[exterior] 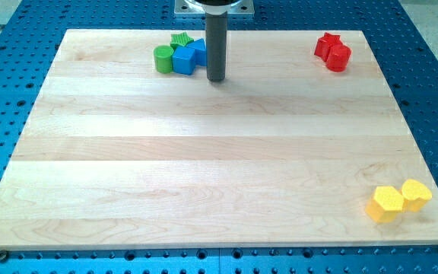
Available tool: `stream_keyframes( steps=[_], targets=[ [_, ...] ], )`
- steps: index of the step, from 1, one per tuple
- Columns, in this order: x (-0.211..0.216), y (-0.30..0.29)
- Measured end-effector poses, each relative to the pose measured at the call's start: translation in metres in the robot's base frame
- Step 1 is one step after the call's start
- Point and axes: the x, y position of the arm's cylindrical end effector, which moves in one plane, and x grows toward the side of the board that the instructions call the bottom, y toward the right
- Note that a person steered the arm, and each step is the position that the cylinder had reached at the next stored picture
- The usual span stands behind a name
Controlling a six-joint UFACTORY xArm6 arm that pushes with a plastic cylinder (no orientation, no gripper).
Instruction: Place the blue blocks and green blocks to the top left side of the board
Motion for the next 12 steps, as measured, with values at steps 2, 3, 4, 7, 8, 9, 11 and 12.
stream_keyframes(
  steps=[2, 3, 4, 7, 8, 9, 11, 12],
  targets=[
    [-0.023, -0.069],
    [-0.024, -0.116],
    [-0.024, -0.160],
    [0.016, -0.168],
    [0.029, -0.083],
    [0.029, 0.011],
    [-0.016, 0.081],
    [-0.023, 0.028]
  ],
)
